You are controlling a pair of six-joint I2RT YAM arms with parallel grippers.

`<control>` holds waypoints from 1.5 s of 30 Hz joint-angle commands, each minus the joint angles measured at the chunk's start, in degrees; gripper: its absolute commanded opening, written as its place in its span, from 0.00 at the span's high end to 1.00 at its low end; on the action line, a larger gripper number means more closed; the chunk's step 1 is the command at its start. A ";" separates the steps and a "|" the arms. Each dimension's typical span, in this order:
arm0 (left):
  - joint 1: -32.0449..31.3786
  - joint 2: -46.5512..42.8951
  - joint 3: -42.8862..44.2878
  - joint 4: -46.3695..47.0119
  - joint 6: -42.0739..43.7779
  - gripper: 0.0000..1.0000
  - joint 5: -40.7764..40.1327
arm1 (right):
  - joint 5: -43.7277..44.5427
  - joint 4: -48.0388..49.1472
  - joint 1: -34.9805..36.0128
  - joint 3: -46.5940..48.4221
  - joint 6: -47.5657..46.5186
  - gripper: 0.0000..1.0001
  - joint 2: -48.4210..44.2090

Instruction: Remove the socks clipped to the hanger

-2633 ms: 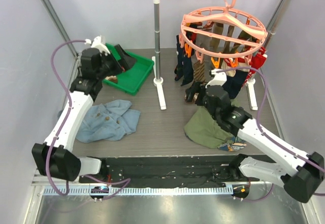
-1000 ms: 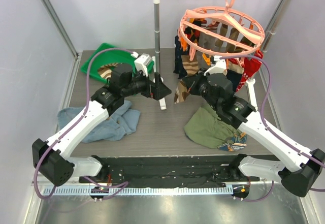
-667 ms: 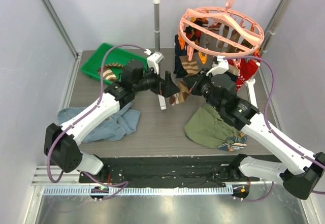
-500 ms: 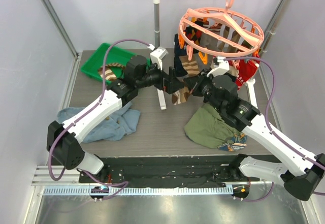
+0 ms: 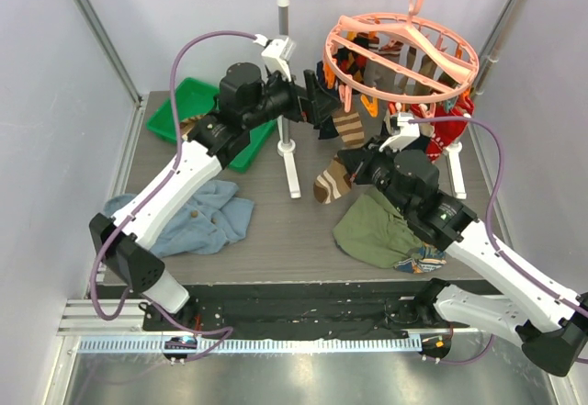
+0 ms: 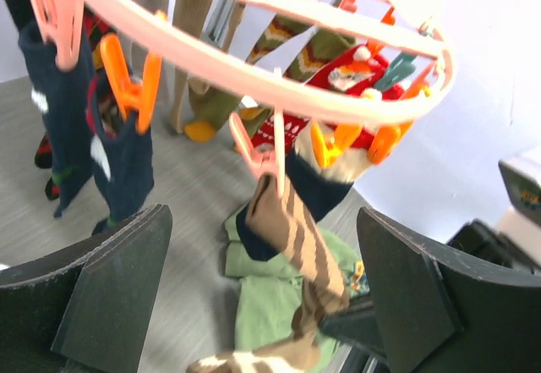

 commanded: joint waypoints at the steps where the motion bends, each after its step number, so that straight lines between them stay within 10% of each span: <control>1: -0.08 3.59 5.27 -0.83 -1.63 0.06 -0.76 | 0.33 4.71 0.28 -0.42 -2.18 0.99 -1.59; 19: -0.34 11.86 14.16 0.49 -3.91 0.21 0.73 | -1.34 10.95 0.19 -6.57 0.46 0.99 -4.58; 45: -3.24 9.93 12.05 4.44 -0.57 0.17 2.84 | -0.55 10.42 0.19 -6.93 1.08 0.99 -5.64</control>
